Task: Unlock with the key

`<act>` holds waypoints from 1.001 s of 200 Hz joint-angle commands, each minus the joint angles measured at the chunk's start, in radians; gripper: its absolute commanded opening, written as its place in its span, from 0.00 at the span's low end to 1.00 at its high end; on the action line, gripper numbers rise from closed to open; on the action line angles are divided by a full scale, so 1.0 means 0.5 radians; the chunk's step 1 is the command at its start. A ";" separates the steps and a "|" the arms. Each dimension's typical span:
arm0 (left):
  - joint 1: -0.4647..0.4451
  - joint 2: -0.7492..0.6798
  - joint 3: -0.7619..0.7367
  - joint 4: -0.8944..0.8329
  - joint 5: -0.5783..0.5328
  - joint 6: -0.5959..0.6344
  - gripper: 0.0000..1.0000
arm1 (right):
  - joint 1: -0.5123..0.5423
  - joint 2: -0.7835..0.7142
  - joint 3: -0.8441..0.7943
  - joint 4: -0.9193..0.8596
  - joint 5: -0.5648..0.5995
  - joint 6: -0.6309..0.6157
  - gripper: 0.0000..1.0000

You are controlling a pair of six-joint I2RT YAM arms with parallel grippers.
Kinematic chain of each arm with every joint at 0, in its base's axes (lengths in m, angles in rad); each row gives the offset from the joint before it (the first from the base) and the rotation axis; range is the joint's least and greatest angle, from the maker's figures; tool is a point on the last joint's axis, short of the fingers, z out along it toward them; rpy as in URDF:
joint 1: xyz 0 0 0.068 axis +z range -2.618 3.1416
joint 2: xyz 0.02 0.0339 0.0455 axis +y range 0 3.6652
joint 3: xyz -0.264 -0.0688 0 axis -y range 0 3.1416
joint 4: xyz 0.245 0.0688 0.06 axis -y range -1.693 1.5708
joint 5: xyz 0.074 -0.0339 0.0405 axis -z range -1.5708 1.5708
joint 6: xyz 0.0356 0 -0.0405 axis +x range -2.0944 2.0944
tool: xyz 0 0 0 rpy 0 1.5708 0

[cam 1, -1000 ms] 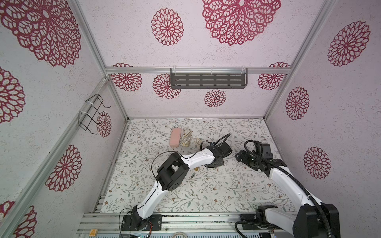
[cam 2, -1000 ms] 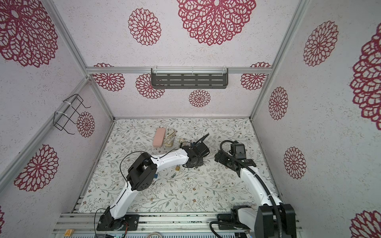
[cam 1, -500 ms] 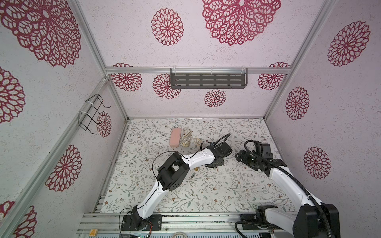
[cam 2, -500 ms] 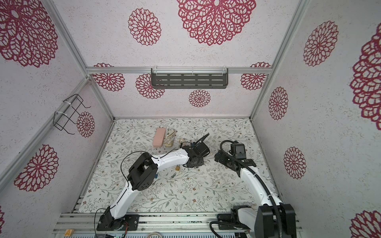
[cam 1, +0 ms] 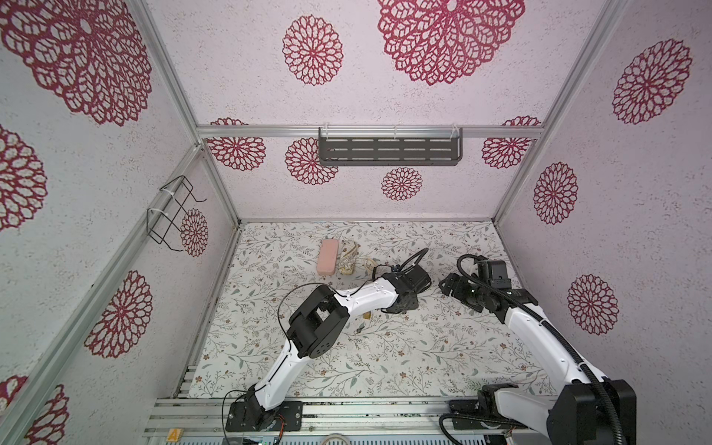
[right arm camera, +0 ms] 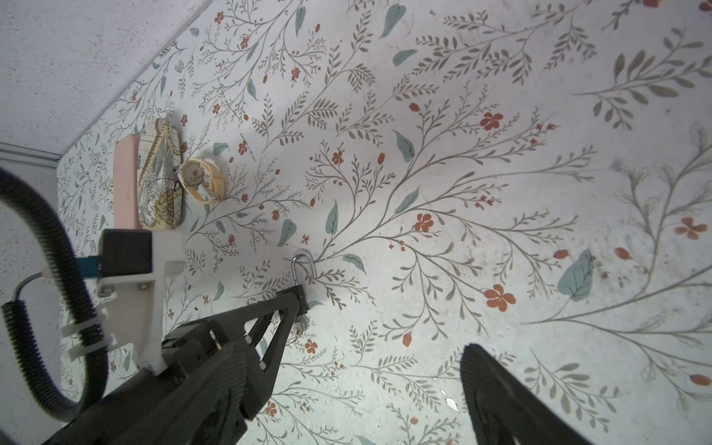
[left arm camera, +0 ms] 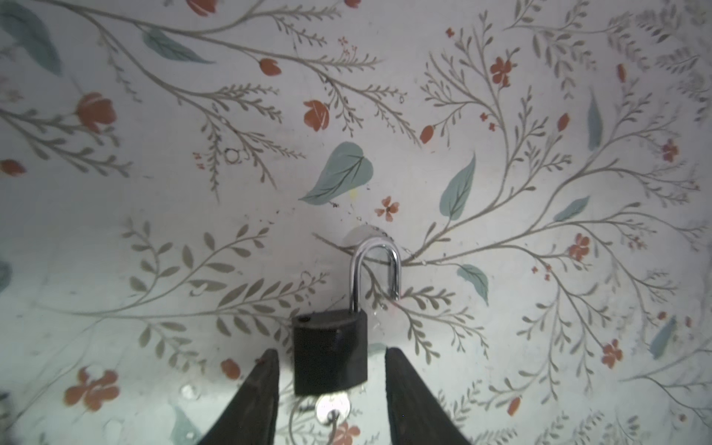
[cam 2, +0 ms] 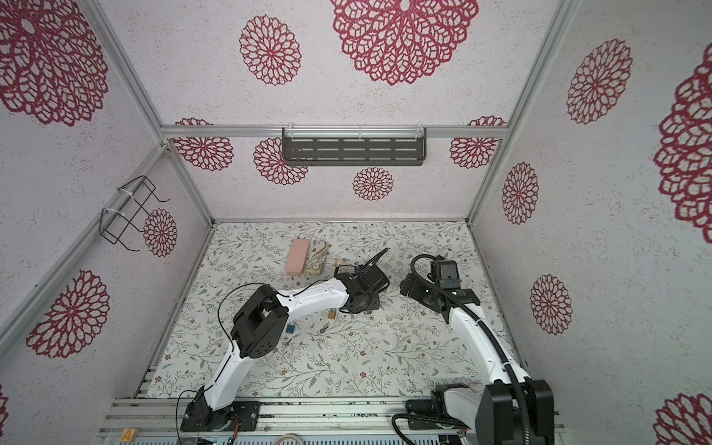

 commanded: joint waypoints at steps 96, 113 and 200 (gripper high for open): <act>0.259 -1.473 -1.215 0.366 -0.401 0.275 0.49 | 0.747 0.158 0.257 -0.058 0.222 0.296 0.90; 0.310 -1.653 -1.381 0.379 -0.399 0.318 0.49 | 0.900 0.226 0.236 0.025 0.246 0.390 0.90; 0.577 -2.243 -1.874 0.424 -0.211 0.518 0.54 | 1.491 0.762 0.238 0.449 0.283 0.792 0.85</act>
